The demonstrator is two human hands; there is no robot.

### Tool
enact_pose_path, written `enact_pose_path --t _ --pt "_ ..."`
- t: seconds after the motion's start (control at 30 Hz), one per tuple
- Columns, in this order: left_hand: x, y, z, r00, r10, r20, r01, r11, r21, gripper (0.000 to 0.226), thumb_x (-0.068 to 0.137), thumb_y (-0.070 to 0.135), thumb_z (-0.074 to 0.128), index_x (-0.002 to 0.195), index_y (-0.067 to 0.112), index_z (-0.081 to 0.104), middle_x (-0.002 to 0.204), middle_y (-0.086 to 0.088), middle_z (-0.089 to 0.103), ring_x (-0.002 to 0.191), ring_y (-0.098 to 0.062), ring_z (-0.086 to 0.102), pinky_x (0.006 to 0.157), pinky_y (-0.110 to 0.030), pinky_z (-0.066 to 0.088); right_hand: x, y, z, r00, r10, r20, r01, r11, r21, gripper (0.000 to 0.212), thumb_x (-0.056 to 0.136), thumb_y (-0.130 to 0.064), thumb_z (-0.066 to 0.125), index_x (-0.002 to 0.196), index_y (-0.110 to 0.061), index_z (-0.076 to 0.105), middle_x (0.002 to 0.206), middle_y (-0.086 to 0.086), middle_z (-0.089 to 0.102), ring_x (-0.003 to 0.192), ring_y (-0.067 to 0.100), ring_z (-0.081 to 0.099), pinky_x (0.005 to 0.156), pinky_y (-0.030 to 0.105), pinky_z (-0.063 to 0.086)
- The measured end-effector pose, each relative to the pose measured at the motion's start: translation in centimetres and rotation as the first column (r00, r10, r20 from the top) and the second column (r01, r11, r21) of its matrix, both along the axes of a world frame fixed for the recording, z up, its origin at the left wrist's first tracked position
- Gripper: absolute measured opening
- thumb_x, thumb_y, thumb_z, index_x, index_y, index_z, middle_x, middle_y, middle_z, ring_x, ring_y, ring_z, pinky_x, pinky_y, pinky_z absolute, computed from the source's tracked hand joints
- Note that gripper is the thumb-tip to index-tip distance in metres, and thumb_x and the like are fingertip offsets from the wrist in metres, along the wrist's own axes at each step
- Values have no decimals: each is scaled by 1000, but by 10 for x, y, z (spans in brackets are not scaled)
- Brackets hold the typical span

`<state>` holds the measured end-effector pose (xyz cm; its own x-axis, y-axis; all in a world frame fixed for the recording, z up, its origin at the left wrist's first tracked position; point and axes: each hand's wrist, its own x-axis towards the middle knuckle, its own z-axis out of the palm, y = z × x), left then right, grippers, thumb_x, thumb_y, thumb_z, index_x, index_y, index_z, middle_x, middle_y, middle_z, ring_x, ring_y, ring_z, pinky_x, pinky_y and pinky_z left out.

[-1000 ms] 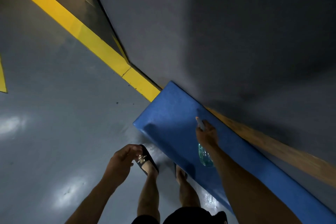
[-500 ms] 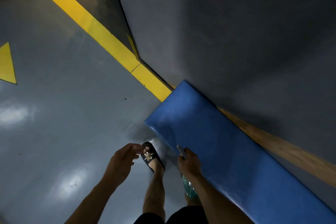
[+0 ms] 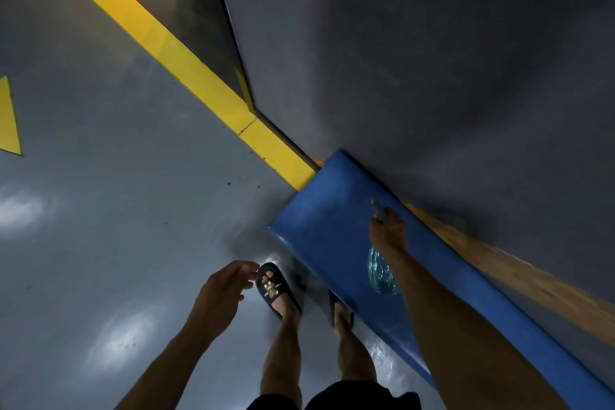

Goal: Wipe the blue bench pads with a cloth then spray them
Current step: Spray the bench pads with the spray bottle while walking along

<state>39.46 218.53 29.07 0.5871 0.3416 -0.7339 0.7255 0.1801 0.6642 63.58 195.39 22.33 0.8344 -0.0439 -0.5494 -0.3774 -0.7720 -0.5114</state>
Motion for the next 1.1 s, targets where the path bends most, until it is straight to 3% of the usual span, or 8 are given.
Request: enact_pose_path --t 0.07,0.2,0.33,0.5,0.67,0.83,0.93,1.1 --pt "-1 0 -2 1000 -2 0 2 1000 0 35 82 52 48 95 31 71 96 7 74 94 -16 67 83 -39 52 3 6 5 1000 10 -7 -10 1000 -18 14 90 -9 48 95 -15 59 103 -11 61 67 13 56 50 24 35" --pt "-3 1 -5 1000 -27 15 26 999 22 22 92 50 49 91 42 69 97 8 74 94 -14 67 82 -39 53 7 24 4 994 106 -28 -108 992 -68 11 95 -19 48 98 -15 58 91 0 58 80 25 60 66 30 42" --pt "-7 5 -8 998 -52 17 51 997 66 24 101 40 44 95 44 67 99 11 74 94 -12 68 82 -38 54 11 44 -1 989 140 -38 -143 987 -78 6 92 -16 50 92 -15 56 90 -1 57 78 24 58 61 28 39" --pt "-15 7 -8 999 -50 12 49 995 85 26 102 37 43 95 44 67 99 12 73 92 -10 68 83 -40 55 -2 51 -6 980 180 -86 -190 974 -121 30 88 -18 49 115 -14 62 107 1 62 83 24 60 70 34 50" --pt "-25 5 -9 999 -37 24 36 998 52 32 85 62 42 95 44 67 99 12 73 94 -12 68 84 -43 55 -42 54 -10 938 308 -159 -328 937 -120 20 92 -19 50 109 -13 58 103 7 64 83 26 58 68 31 43" --pt "-34 4 -8 999 -30 19 28 997 74 25 95 53 42 96 44 66 98 16 73 90 -6 67 83 -41 55 -92 57 -19 887 434 -162 -453 885 -109 13 91 -21 52 99 -12 57 111 14 65 103 35 59 79 36 45" --pt "-42 8 -8 1000 -24 8 23 995 94 28 95 52 41 95 42 68 97 16 73 90 -5 67 81 -38 57 -116 64 -18 858 484 -169 -507 852 -131 18 94 -24 50 104 -11 57 117 14 63 111 35 57 89 39 45" --pt "-57 11 -9 1000 26 4 -26 996 81 38 86 54 43 99 31 69 96 10 74 91 -11 68 81 -37 55 -137 70 -19 815 537 -217 -567 816 -113 18 91 -25 53 105 -14 54 117 10 63 111 33 59 86 35 45"
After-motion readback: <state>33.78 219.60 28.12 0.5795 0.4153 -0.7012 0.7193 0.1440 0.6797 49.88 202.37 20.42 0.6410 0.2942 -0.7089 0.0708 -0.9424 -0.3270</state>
